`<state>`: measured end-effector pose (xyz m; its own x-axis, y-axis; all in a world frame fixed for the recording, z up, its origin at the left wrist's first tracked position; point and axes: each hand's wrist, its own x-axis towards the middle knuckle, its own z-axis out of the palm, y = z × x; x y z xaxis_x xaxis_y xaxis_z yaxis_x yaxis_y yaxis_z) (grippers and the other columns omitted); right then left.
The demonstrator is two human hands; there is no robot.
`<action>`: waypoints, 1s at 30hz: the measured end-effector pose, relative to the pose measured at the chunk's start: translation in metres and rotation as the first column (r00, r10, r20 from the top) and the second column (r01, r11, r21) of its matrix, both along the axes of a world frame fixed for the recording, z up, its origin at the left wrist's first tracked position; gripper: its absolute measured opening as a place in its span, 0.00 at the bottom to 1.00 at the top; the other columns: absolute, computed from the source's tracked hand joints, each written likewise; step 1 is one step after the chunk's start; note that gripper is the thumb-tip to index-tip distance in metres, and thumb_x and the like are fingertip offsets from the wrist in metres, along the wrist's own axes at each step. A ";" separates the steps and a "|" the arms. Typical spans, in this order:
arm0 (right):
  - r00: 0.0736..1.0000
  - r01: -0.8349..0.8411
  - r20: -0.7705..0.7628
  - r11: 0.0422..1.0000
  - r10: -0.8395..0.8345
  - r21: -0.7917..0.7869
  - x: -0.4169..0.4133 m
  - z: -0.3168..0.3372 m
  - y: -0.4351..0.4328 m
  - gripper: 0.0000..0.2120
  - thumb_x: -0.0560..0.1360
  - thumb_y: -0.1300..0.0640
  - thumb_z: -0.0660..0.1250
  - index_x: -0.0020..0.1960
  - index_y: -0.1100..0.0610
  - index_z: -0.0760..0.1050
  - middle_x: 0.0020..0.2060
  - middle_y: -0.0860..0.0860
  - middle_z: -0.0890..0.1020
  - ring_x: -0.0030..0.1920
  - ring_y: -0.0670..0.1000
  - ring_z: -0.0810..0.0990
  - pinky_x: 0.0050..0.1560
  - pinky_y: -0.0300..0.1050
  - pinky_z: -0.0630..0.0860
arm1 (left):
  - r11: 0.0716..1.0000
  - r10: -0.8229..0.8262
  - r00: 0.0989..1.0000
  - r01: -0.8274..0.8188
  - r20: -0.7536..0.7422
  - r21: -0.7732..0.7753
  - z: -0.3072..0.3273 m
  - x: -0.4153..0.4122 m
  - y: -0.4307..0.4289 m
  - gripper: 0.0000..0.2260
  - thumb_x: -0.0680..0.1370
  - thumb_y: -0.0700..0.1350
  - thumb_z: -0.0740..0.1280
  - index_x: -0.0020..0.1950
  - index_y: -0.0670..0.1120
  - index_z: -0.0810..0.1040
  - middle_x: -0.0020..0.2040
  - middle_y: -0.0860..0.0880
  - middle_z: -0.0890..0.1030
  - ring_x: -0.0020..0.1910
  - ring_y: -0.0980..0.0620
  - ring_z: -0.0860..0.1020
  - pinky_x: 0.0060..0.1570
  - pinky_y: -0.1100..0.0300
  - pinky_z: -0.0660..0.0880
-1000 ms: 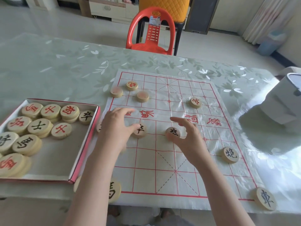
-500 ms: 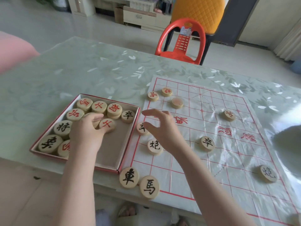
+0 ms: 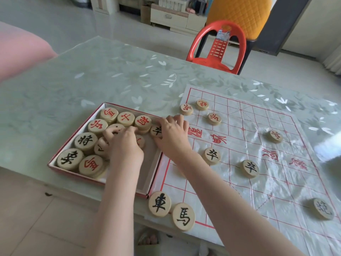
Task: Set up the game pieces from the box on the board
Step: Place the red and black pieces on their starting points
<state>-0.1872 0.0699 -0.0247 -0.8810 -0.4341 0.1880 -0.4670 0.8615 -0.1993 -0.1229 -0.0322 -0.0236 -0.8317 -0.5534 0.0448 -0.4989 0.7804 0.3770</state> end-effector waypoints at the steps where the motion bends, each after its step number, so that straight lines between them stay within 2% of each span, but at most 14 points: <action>1: 1.000 0.010 0.017 1.000 -0.010 0.000 0.000 0.000 -0.001 0.19 0.73 0.53 0.64 0.63 0.58 0.69 0.58 0.55 0.74 0.62 0.58 0.62 0.56 0.47 0.52 | 1.000 0.006 1.000 -0.006 0.001 0.012 0.000 0.000 -0.001 0.21 0.72 0.36 0.62 0.62 0.55 0.73 0.60 0.52 0.77 0.65 0.46 0.60 0.60 0.50 0.58; 3: 1.000 0.013 0.024 1.000 -0.013 0.009 -0.001 -0.002 -0.002 0.19 0.73 0.53 0.64 0.63 0.59 0.69 0.58 0.56 0.74 0.62 0.58 0.62 0.57 0.48 0.52 | 0.998 0.014 1.000 -0.012 -0.027 0.066 0.004 -0.001 -0.002 0.20 0.71 0.39 0.66 0.60 0.55 0.75 0.59 0.50 0.78 0.65 0.43 0.62 0.62 0.49 0.60; 6: 1.000 0.004 0.011 1.000 -0.004 0.000 -0.001 -0.002 -0.002 0.19 0.73 0.52 0.63 0.63 0.57 0.69 0.57 0.54 0.77 0.61 0.57 0.62 0.53 0.47 0.50 | 0.988 0.061 0.987 -0.039 -0.147 0.147 0.016 0.004 -0.005 0.20 0.68 0.44 0.72 0.58 0.55 0.76 0.57 0.48 0.79 0.62 0.40 0.67 0.59 0.48 0.62; 8: 1.000 0.005 0.018 0.996 -0.003 -0.088 0.001 -0.001 0.000 0.19 0.73 0.50 0.64 0.61 0.57 0.70 0.55 0.53 0.78 0.61 0.57 0.63 0.53 0.47 0.50 | 0.970 0.067 0.956 0.006 -0.287 0.245 0.025 0.009 -0.005 0.22 0.65 0.44 0.75 0.58 0.53 0.77 0.56 0.47 0.79 0.60 0.42 0.72 0.59 0.49 0.68; 10: 0.998 0.045 0.048 0.963 -0.033 -0.266 0.004 0.004 0.006 0.22 0.71 0.47 0.66 0.62 0.54 0.70 0.55 0.52 0.78 0.60 0.56 0.64 0.55 0.46 0.52 | 0.928 0.062 0.915 0.094 -0.399 0.361 0.032 0.013 0.000 0.22 0.64 0.41 0.76 0.57 0.50 0.77 0.55 0.48 0.79 0.57 0.46 0.75 0.57 0.51 0.71; 13: 0.993 0.119 0.065 0.879 -0.101 -0.462 0.009 0.018 0.030 0.24 0.69 0.46 0.70 0.62 0.53 0.72 0.56 0.52 0.74 0.58 0.55 0.65 0.58 0.45 0.57 | 0.885 0.029 0.902 0.177 -0.431 0.431 0.037 0.011 0.017 0.22 0.64 0.42 0.76 0.56 0.50 0.78 0.55 0.50 0.79 0.54 0.49 0.76 0.53 0.57 0.72; 17: 0.976 0.209 0.157 0.853 -0.151 -0.478 0.013 0.030 0.082 0.22 0.68 0.47 0.71 0.59 0.53 0.74 0.54 0.52 0.74 0.56 0.54 0.70 0.60 0.48 0.67 | 0.841 -0.049 0.902 0.269 -0.429 0.469 0.041 0.004 0.052 0.22 0.63 0.43 0.77 0.56 0.51 0.78 0.53 0.50 0.79 0.51 0.51 0.78 0.48 0.62 0.71; 20: 0.948 0.304 0.249 0.802 -0.200 -0.514 0.018 0.036 0.137 0.22 0.69 0.50 0.71 0.61 0.55 0.74 0.55 0.51 0.72 0.50 0.52 0.78 0.51 0.47 0.76 | 0.775 -0.137 0.901 0.356 -0.412 0.522 0.044 0.001 0.086 0.21 0.64 0.42 0.77 0.55 0.52 0.78 0.52 0.50 0.80 0.49 0.53 0.78 0.49 0.60 0.74; 22: 0.918 0.387 0.276 0.790 -0.284 -0.475 0.023 0.038 0.179 0.24 0.70 0.51 0.70 0.64 0.55 0.70 0.57 0.51 0.72 0.49 0.50 0.78 0.47 0.42 0.74 | 0.733 -0.205 0.888 0.418 -0.413 0.536 0.044 0.000 0.110 0.21 0.65 0.42 0.76 0.55 0.52 0.77 0.53 0.50 0.79 0.50 0.55 0.77 0.51 0.60 0.74; 25: 0.849 0.524 0.310 0.762 -0.428 -0.381 0.030 0.037 0.237 0.25 0.71 0.51 0.69 0.65 0.54 0.66 0.58 0.51 0.73 0.54 0.52 0.75 0.48 0.42 0.68 | 0.717 -0.319 0.849 0.507 -0.422 0.479 0.046 0.002 0.146 0.23 0.65 0.43 0.76 0.58 0.52 0.76 0.54 0.54 0.76 0.51 0.58 0.74 0.48 0.67 0.71; 28: 0.765 0.641 0.268 0.737 -0.586 -0.217 0.037 0.032 0.275 0.17 0.71 0.49 0.65 0.58 0.53 0.71 0.53 0.52 0.77 0.52 0.54 0.75 0.48 0.44 0.67 | 0.654 -0.421 0.798 0.596 -0.430 0.465 0.046 0.004 0.176 0.24 0.66 0.43 0.76 0.59 0.53 0.75 0.55 0.55 0.75 0.53 0.58 0.74 0.53 0.64 0.72; 30: 0.733 0.674 0.180 0.735 -0.655 -0.069 0.039 0.025 0.290 0.14 0.72 0.48 0.62 0.55 0.52 0.74 0.50 0.50 0.79 0.53 0.54 0.75 0.55 0.47 0.66 | 0.633 -0.461 0.780 0.623 -0.423 0.460 0.045 0.005 0.190 0.25 0.66 0.44 0.76 0.60 0.53 0.74 0.56 0.55 0.75 0.53 0.58 0.74 0.55 0.61 0.74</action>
<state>-0.1481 0.3599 0.0004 -0.9552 0.2906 0.0556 0.2557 0.9052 -0.3394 -0.1174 0.1579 0.0214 -0.9911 0.0051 0.1328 0.1183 0.4890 0.8642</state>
